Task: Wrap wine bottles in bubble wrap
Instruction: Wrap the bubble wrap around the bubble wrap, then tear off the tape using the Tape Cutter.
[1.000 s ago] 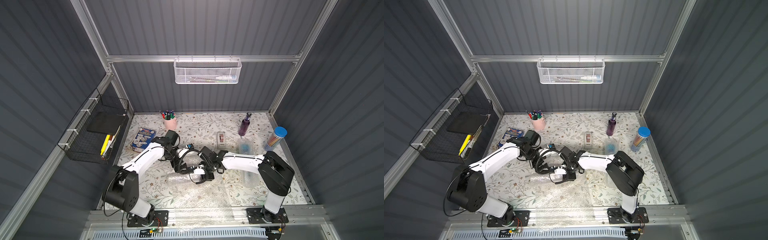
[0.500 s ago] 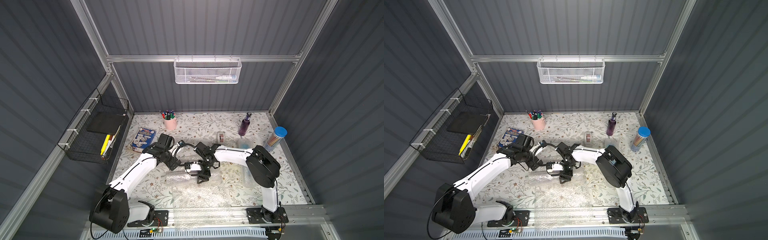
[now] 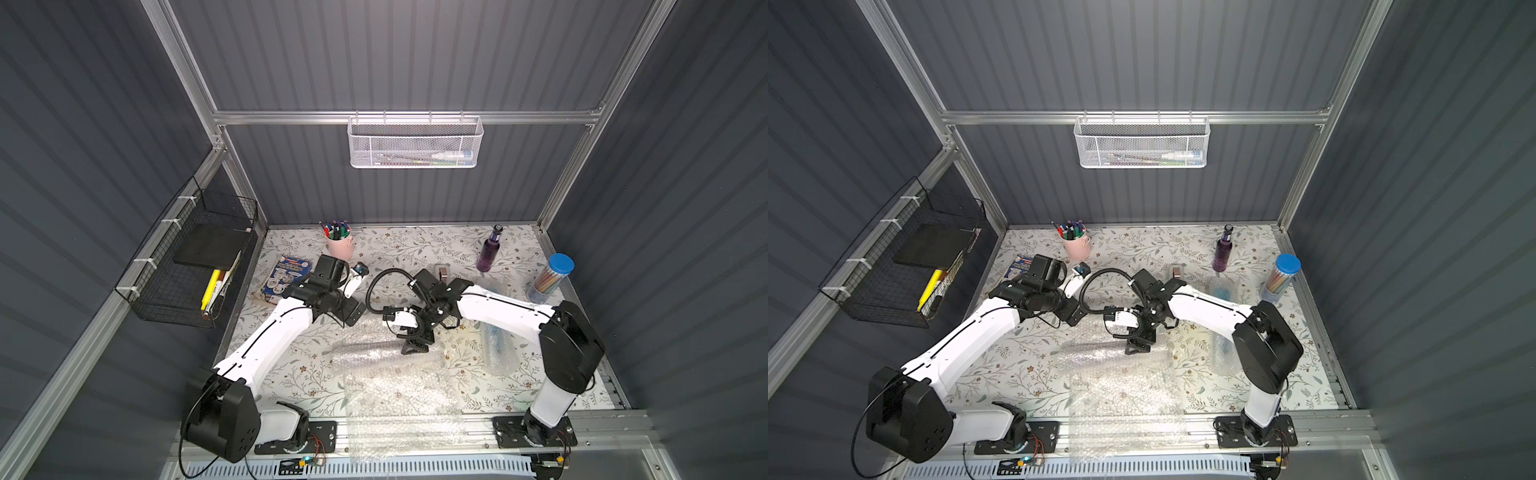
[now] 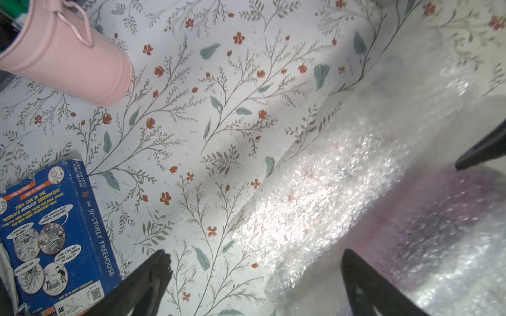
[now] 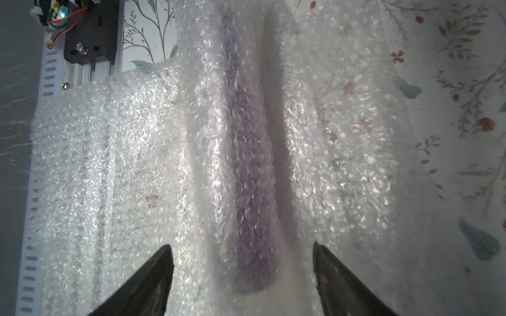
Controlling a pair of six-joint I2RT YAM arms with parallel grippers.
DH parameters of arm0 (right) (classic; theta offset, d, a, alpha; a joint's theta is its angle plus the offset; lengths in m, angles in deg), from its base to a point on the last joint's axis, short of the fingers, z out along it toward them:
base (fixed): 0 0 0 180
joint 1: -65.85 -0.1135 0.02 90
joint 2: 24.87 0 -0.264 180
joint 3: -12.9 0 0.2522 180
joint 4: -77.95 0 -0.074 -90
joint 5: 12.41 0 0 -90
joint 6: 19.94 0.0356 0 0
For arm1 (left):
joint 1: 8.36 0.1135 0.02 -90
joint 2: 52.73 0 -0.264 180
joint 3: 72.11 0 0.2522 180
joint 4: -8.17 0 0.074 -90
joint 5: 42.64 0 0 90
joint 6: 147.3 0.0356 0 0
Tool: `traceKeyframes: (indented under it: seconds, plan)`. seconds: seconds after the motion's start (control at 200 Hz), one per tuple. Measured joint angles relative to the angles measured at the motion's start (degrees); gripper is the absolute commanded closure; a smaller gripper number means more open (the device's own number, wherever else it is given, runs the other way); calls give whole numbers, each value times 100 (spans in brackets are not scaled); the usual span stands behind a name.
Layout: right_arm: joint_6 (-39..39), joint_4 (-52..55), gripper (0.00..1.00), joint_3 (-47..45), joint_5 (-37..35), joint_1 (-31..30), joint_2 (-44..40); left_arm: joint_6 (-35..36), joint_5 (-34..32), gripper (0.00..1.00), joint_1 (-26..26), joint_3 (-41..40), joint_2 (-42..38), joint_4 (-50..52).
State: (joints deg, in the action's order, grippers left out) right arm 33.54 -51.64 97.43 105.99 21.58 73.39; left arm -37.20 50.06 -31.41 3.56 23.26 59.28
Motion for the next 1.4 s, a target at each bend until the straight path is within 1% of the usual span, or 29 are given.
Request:
traceKeyframes:
  seconds: [0.12,0.225,0.36,0.515,0.64,0.69,0.765,0.876,0.966,1.021,1.136,1.226,1.316,1.401]
  plan:
    - [509,-208,18,-238,-122,435,-446,-479,363,0,0,243,35,-9]
    - [1294,-540,18,-345,-466,973,-704,-1137,758,0,0,289,142,-199]
    - [2437,-859,23,-404,-811,1635,-835,-1945,1266,1,-9,293,463,-614]
    - [3628,-1086,29,-529,-1036,2356,-811,-2837,1794,5,-57,407,1075,-1314]
    - [4325,-1152,38,-503,-1198,2734,-568,-3414,2168,8,-282,741,1840,-1886]
    - [4564,-1150,42,-448,-1193,2863,-387,-3600,2306,11,-400,931,2179,-2133]
    - [4765,-1200,47,-385,-1226,3036,-85,-3891,2496,16,-584,1266,2734,-2446]
    - [4944,-1268,51,-293,-1237,3213,286,-4210,2741,19,-807,1923,3526,-2752]
    - [5051,-1346,54,-144,-1150,3274,549,-4476,2953,27,-938,2374,4046,-2999]
    - [5090,-1410,55,-35,-1054,3294,699,-4618,3095,29,-977,2573,4291,-3161]
    - [5121,-1552,58,258,-861,3320,1005,-4920,3340,31,-1067,2879,4734,-3416]
    - [5139,-1641,60,400,-772,3320,1182,-5095,3486,35,-1097,3051,4990,-3532]
    - [5134,-1714,65,498,-686,3324,1357,-5248,3598,38,-1117,3318,5261,-3578]
    - [5163,-1749,67,555,-636,3331,1499,-5362,3670,42,-1117,3488,5442,-3648]
